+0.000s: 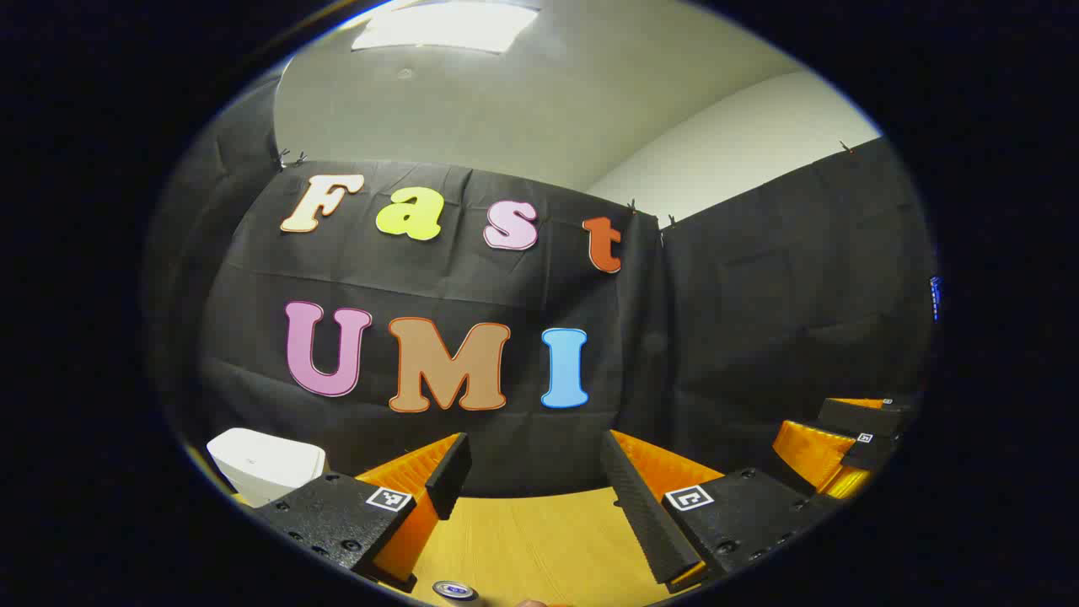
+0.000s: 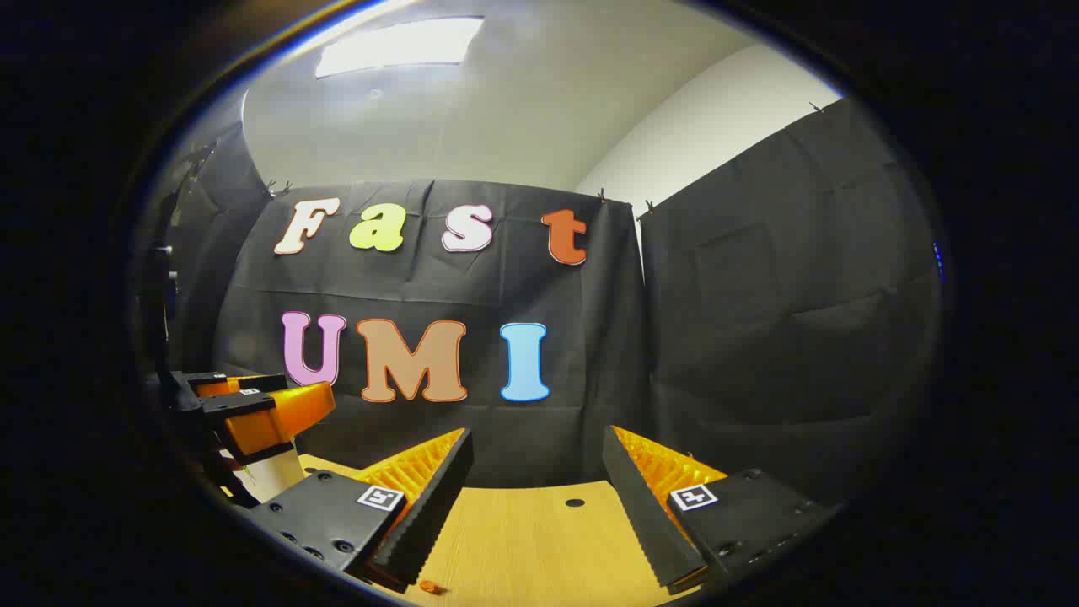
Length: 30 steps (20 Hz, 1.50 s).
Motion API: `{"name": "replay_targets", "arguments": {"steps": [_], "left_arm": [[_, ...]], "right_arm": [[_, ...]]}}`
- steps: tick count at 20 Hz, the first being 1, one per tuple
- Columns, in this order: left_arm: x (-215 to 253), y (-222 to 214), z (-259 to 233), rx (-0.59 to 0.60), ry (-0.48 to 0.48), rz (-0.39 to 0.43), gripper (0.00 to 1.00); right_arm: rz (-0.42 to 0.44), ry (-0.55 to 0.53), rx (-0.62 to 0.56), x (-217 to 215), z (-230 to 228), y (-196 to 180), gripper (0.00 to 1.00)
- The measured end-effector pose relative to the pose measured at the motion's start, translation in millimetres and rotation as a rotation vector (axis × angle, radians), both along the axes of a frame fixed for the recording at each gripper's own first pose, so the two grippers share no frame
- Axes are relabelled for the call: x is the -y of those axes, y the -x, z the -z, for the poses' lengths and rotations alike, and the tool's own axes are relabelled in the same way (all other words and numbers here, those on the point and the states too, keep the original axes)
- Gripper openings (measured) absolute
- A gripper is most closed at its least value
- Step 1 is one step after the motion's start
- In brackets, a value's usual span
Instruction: Press the lid of the desktop garbage bin to open it, pick up the crumpled paper on the desktop and throw it into the bin, then pick up the pop can on the desktop and drop it into the bin, and finally close the garbage bin lid.
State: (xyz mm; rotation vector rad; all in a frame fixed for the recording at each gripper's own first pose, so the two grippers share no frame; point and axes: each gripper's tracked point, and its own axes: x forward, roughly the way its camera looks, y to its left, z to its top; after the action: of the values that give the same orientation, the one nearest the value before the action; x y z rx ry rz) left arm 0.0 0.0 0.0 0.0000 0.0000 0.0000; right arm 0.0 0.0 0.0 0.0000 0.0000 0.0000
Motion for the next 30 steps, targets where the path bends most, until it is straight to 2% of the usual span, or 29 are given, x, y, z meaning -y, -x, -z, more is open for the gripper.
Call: {"name": "replay_targets", "arguments": {"steps": [6,30], "left_arm": [[6,1,2,-0.010,0.014,0.009,0.93],[-14,13,10,-0.023,0.024,-0.056,0.92]], "right_arm": [[0.004,-0.015,0.003,2,-4,4,0.99],[-0.046,-0.032,0.028,-15,-10,0,0.98]]}}
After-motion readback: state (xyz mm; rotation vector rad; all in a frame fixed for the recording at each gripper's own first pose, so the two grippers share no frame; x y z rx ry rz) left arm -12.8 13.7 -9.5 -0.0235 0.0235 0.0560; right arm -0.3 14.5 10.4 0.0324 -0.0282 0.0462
